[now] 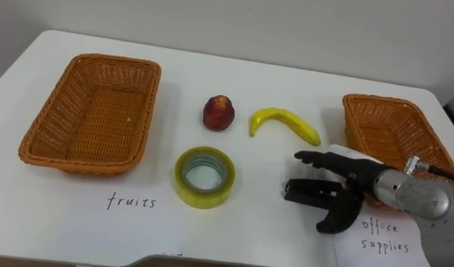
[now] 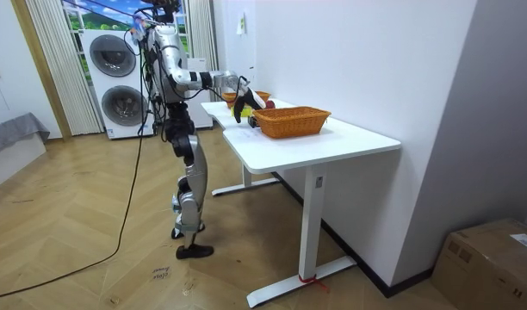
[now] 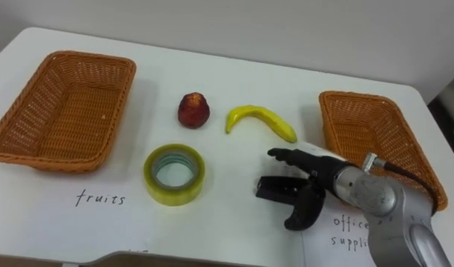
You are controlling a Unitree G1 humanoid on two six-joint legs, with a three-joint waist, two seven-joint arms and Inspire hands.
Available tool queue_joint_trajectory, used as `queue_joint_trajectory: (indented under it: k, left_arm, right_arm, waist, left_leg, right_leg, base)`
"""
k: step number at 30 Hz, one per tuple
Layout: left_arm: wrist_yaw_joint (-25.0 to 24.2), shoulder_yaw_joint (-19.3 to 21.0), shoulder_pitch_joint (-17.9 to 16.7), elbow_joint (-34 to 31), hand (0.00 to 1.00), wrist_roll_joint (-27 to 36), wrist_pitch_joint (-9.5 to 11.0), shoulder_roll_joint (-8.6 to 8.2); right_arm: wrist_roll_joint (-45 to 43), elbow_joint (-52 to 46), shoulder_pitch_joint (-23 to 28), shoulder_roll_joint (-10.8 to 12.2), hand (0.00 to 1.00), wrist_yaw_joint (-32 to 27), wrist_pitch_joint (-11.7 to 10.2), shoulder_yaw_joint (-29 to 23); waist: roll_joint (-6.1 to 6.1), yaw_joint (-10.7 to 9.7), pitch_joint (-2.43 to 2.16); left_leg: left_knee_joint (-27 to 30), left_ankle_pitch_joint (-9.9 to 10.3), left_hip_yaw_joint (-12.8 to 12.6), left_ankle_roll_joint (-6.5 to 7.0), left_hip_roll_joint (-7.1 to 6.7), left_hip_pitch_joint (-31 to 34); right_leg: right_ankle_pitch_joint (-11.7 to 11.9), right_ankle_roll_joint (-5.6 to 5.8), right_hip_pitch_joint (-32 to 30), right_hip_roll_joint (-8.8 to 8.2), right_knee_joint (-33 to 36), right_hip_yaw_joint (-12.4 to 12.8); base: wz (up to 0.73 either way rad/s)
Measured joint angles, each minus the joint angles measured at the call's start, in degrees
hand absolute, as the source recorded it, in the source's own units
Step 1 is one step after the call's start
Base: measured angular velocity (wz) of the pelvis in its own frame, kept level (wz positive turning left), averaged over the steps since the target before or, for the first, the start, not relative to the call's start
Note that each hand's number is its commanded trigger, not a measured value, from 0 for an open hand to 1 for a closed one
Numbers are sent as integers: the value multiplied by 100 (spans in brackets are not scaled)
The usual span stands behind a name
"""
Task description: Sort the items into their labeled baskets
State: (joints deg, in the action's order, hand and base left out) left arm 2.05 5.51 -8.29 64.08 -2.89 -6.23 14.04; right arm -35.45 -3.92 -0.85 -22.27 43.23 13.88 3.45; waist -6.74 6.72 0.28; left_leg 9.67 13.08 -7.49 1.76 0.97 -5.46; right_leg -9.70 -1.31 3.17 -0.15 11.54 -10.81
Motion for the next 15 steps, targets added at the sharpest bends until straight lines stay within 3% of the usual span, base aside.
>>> queue_joint_trajectory:
  k: [8,15]
  left_arm:
    - [21,-5,33,-4,0,15,-2,-16]
    - [25,-23,23,-15,0,-6,-2,-65]
  right_arm:
    - [-16,113,-1,21,0,-341,0,43]
    - [-290,125,-1,228,0,-573,-1,86]
  waist:
    - [43,4,-1]
    - [104,-2,4]
  left_leg:
    - [1,-1,2,1,-3,-2]
    - [-10,-4,11,8,-17,-10]
  right_leg:
    - [0,0,1,-34,-1,-11]
    - [1,1,22,-37,-7,-24]
  base:
    - [0]
    - [0]
